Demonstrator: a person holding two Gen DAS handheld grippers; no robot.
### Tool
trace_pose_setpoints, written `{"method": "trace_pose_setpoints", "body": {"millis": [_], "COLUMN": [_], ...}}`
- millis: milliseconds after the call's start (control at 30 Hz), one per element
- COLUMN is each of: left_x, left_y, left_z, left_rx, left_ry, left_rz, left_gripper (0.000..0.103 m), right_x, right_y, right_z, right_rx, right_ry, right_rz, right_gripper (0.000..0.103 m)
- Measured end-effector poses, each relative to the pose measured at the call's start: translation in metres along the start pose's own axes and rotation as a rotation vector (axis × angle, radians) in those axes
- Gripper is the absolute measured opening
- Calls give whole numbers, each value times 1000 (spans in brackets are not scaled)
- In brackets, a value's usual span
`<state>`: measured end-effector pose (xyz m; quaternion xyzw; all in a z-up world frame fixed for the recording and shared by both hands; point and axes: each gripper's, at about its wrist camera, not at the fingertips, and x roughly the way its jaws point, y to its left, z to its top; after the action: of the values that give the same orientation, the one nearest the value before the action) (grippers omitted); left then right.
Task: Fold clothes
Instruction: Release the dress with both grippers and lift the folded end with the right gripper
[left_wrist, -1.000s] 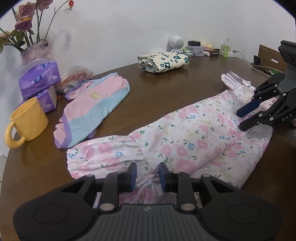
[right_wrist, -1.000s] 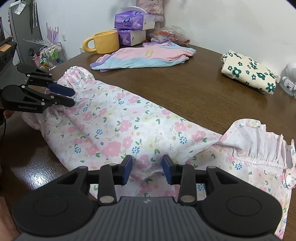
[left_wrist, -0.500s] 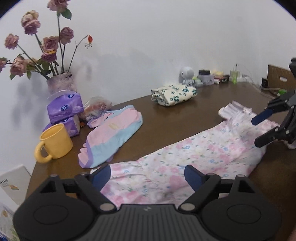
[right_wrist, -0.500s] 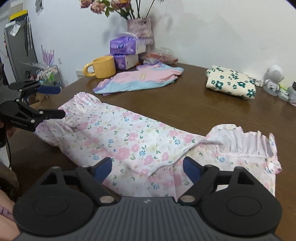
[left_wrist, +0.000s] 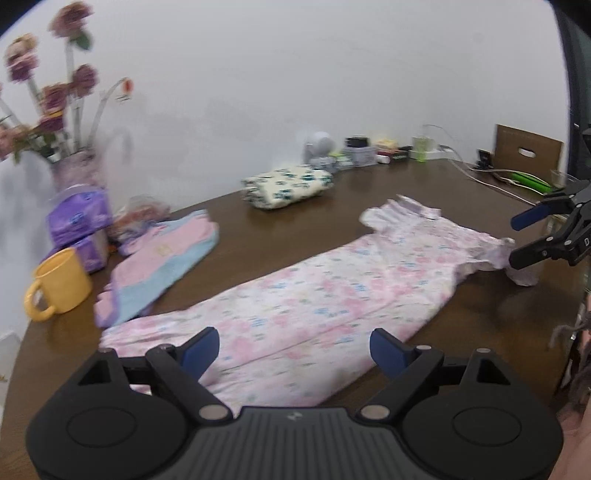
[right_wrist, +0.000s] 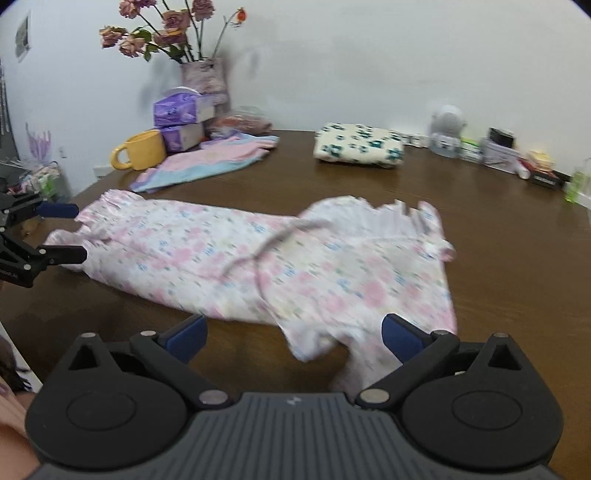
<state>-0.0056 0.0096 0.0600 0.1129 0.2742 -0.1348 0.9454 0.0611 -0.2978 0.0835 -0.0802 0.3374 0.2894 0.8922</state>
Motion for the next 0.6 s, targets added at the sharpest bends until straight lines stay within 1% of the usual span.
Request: {"method": "trace_pose_setpoints", "body": {"millis": [100, 133, 267, 367, 400, 500, 533, 567, 600], "left_x": [9, 13, 32, 49, 54, 66, 71, 75, 79], "left_y": [-26, -36, -70, -95, -103, -126, -133, -139, -146], "left_z": [8, 11, 26, 36, 40, 47, 48, 50, 51], "left_rx": [61, 86, 152, 201, 221, 276, 294, 309, 323], "left_ry": [-3, -2, 10, 20, 22, 24, 25, 27, 29], "left_rz": [-50, -65, -135, -160, -167, -188, -195, -202, -208], "left_gripper": [88, 88, 88, 88, 88, 87, 86, 86, 86], "right_x": [-15, -20, -30, -29, -28, -25, -24, -23, -22], "right_y": [-8, -10, -24, -36, -39, -51, -55, -60, -64], "right_z": [-15, -19, -39, -48, -49, -51, -51, -51, -49], "right_rx": [-46, -64, -151, -206, -223, -278, -297, -316, -324], "right_ry": [-6, -14, 14, 38, 46, 70, 77, 85, 87], "right_rz": [-31, -55, -115, -118, -107, -91, -89, -86, -83], "right_gripper": [102, 102, 102, 100, 99, 89, 82, 78, 78]}}
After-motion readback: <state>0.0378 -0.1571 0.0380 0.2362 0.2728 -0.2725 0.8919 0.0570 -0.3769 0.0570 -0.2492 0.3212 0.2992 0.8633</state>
